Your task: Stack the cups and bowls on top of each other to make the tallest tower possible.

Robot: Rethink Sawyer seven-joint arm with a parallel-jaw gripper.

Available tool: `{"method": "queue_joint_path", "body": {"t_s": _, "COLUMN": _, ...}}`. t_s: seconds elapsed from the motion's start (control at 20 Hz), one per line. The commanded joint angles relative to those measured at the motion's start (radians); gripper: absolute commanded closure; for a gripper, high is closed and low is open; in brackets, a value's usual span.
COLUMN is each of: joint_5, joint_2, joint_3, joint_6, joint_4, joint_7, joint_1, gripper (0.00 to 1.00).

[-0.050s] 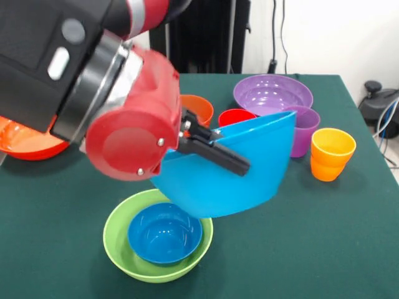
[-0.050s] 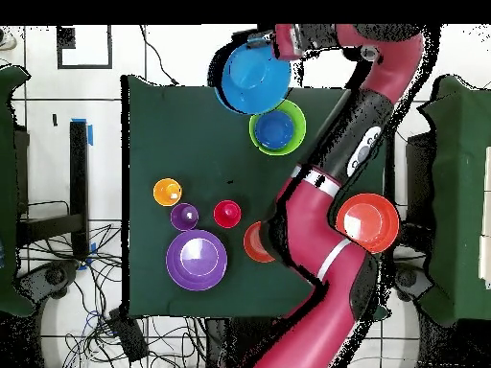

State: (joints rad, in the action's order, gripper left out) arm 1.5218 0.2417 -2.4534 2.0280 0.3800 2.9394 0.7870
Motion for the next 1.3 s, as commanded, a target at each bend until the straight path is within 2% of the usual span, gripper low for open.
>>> {"method": "queue_joint_path", "body": {"t_s": 0.05, "joint_5": -0.103, "joint_2": 0.041, "joint_3": 0.386, "joint_6": 0.030, "joint_4": 0.112, "joint_7": 0.330, "joint_1": 0.032, "gripper": 1.00}}
{"method": "queue_joint_path", "body": {"t_s": 0.3, "joint_5": -0.189, "joint_2": 0.048, "joint_3": 0.514, "joint_6": -0.008, "joint_4": 0.221, "joint_7": 0.352, "joint_1": 0.087, "gripper": 1.00}}
{"method": "queue_joint_path", "body": {"t_s": 0.5, "joint_5": -0.254, "joint_2": 0.040, "joint_3": 0.592, "joint_6": -0.028, "joint_4": 0.265, "joint_7": 0.345, "joint_1": 0.106, "gripper": 1.00}}
{"method": "queue_joint_path", "body": {"t_s": 0.9, "joint_5": -0.371, "joint_2": -0.014, "joint_3": 0.696, "joint_6": -0.016, "joint_4": 0.233, "joint_7": 0.385, "joint_1": 0.074, "gripper": 1.00}}
{"method": "queue_joint_path", "body": {"t_s": 1.3, "joint_5": -0.415, "joint_2": -0.052, "joint_3": 0.808, "joint_6": -0.041, "joint_4": 0.160, "joint_7": 0.354, "joint_1": 0.036, "gripper": 1.00}}
